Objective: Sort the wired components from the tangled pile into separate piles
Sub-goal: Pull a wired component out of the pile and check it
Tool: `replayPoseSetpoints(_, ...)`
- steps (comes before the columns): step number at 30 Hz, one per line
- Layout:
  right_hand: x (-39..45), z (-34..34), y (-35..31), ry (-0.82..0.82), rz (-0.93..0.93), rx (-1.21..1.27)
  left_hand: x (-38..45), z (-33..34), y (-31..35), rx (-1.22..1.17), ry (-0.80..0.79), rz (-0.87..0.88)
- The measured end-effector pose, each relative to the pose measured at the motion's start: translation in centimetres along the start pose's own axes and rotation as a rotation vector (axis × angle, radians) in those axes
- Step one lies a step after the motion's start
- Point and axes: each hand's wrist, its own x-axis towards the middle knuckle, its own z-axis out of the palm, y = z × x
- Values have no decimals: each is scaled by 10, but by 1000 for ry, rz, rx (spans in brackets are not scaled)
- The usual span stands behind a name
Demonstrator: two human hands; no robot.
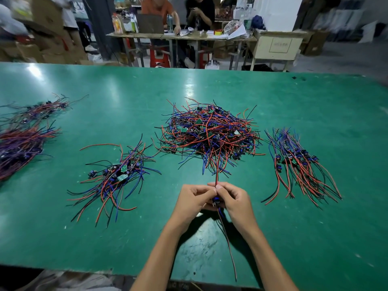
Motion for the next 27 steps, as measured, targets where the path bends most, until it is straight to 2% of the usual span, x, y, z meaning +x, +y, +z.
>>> replayPoseSetpoints(7, 3, 12, -7, 104, 43, -18, 0, -5, 0, 53, -44, 0)
replayPoseSetpoints(11, 12, 14, -16, 172, 155, 99, -1, -5, 3, 44, -120, -51)
replayPoseSetpoints(17, 31, 16, -33, 276, 200, 113, -5, -7, 9, 77, -207, -82)
replayPoseSetpoints(24, 50, 9, -37, 248, 270, 239, -5, -15, 9, 21, -309, -89)
replayPoseSetpoints(27, 49, 0, -29, 158, 243, 321, -4, -15, 7, -56, -260, -47)
